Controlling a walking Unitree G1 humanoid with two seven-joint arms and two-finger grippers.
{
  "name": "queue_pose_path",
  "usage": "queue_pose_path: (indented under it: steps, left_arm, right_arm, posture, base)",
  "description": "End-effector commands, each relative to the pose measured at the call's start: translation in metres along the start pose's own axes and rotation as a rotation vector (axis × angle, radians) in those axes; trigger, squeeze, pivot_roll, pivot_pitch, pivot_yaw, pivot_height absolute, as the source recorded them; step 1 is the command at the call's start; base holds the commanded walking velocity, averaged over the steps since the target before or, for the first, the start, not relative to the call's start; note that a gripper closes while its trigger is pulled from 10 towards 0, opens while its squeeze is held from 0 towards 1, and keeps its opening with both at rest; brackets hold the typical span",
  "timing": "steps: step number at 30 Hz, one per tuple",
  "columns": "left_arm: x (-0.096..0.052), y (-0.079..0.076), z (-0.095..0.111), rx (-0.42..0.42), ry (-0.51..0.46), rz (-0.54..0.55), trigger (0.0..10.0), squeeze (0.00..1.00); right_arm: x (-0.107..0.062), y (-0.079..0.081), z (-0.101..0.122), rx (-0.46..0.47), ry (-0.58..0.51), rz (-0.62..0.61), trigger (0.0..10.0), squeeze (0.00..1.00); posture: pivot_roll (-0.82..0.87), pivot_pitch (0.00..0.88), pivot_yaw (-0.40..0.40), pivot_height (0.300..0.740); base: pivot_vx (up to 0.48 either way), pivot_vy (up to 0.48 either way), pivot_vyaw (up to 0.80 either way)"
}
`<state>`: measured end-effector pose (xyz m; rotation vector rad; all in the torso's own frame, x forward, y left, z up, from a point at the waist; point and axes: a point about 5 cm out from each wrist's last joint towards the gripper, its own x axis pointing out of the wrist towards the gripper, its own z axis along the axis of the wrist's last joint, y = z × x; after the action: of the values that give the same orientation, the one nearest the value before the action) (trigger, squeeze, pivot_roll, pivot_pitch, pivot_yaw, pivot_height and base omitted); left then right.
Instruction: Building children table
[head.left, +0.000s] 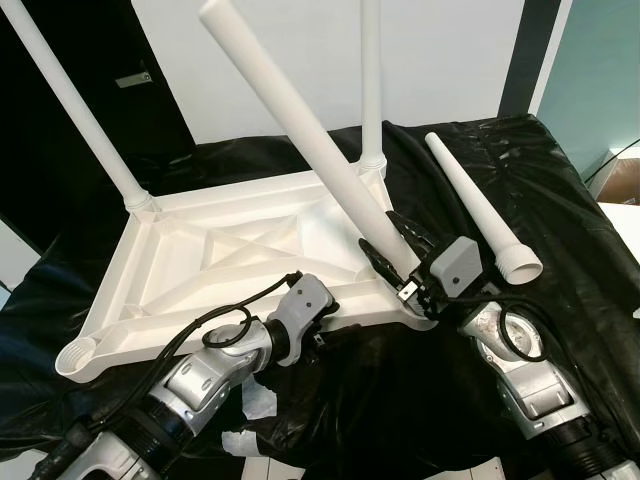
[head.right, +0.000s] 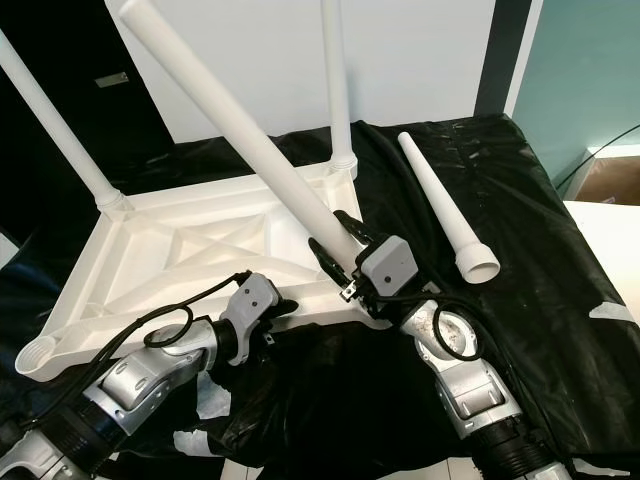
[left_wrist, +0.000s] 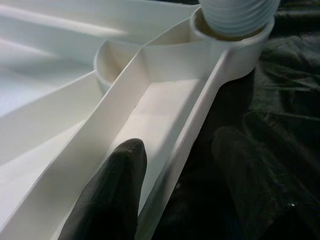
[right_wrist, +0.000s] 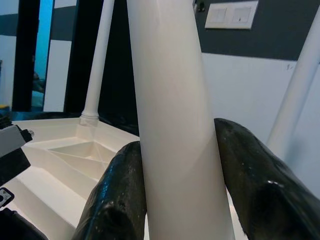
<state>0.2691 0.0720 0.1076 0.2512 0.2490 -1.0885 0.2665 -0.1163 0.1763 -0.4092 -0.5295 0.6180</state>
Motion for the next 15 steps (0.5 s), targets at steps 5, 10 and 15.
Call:
queue_pose_path:
  steps: [5, 10, 15]
  left_arm:
    - [0.001, -0.015, -0.003, 0.035, 0.031, -0.366, 10.0, 0.0]
    - [0.001, -0.015, -0.004, 0.033, 0.031, -0.369, 10.0, 0.0]
    - [-0.002, -0.018, -0.007, -0.002, 0.051, -0.43, 9.1, 0.0]
  right_arm:
    - [-0.024, 0.005, -0.023, -0.008, 0.108, -0.002, 10.0, 0.0]
    - [-0.033, 0.009, -0.028, 0.001, 0.121, -0.004, 10.0, 0.0]
    - [-0.026, 0.018, -0.031, 0.024, 0.099, 0.032, 10.0, 0.0]
  posture:
    - [-0.09, 0.0, 0.152, 0.74]
    - [-0.09, 0.0, 0.155, 0.74]
    - [-0.08, 0.0, 0.158, 0.74]
  base:
    - [0.0, 0.0, 0.0]
    - [0.0, 0.0, 0.0]
    - [0.0, 0.0, 0.0]
